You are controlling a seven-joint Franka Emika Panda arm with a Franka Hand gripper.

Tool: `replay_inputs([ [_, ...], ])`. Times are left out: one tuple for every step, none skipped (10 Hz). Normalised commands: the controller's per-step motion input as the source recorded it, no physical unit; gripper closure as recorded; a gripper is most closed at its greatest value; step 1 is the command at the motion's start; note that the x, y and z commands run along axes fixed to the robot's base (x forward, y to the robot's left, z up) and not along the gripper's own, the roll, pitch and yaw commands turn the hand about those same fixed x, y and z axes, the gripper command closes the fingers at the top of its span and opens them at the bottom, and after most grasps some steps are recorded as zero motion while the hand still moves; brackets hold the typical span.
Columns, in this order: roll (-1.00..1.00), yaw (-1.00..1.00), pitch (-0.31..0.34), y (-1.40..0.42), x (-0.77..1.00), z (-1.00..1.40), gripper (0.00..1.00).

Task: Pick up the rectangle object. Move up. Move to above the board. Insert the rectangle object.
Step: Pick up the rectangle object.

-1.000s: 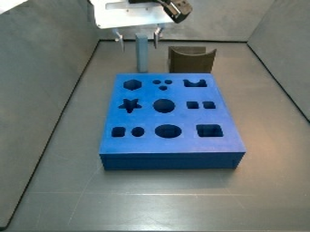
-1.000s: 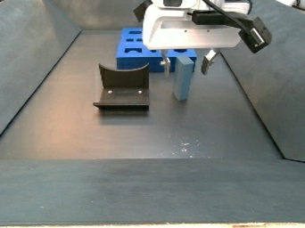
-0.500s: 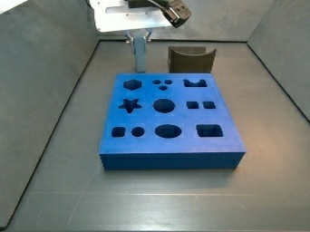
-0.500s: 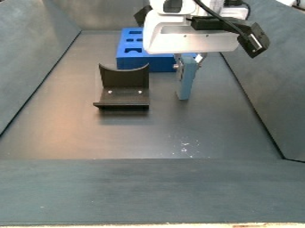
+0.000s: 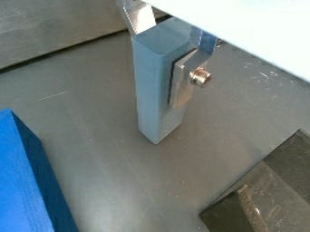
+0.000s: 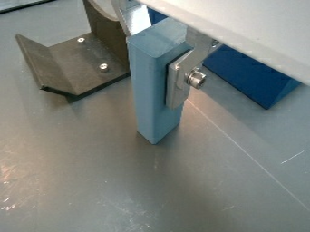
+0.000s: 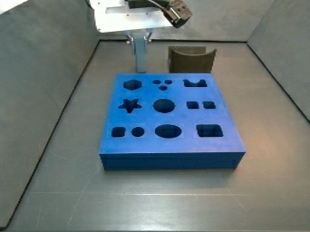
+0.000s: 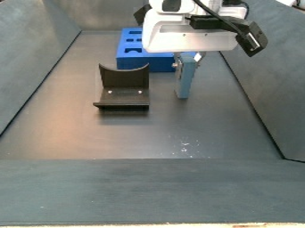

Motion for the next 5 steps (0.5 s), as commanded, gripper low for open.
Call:
replay_inputs([
  [0.00,0.00,0.000,0.00,0.00,0.00,1.00],
  [0.00,0.00,0.000,0.00,0.00,0.00,1.00],
  [0.00,0.00,0.000,0.00,0.00,0.00,1.00],
  [0.00,0.00,0.000,0.00,0.00,0.00,1.00],
  [0.00,0.00,0.000,0.00,0.00,0.00,1.00],
])
